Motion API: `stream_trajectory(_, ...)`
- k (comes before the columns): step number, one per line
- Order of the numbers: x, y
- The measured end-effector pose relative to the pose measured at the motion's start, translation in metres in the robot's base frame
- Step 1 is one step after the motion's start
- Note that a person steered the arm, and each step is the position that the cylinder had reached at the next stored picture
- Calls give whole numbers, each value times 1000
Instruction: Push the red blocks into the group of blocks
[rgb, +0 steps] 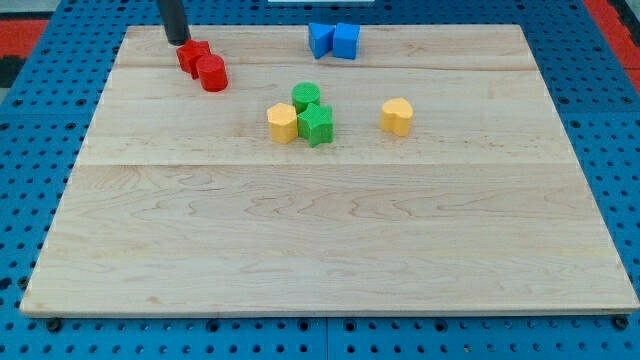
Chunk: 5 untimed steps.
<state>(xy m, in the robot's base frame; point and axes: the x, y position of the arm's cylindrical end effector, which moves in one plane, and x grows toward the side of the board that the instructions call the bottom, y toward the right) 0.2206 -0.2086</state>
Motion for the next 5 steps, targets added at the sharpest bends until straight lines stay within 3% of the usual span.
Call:
stream_trajectory(3,37,-2)
stream_trajectory(5,37,56)
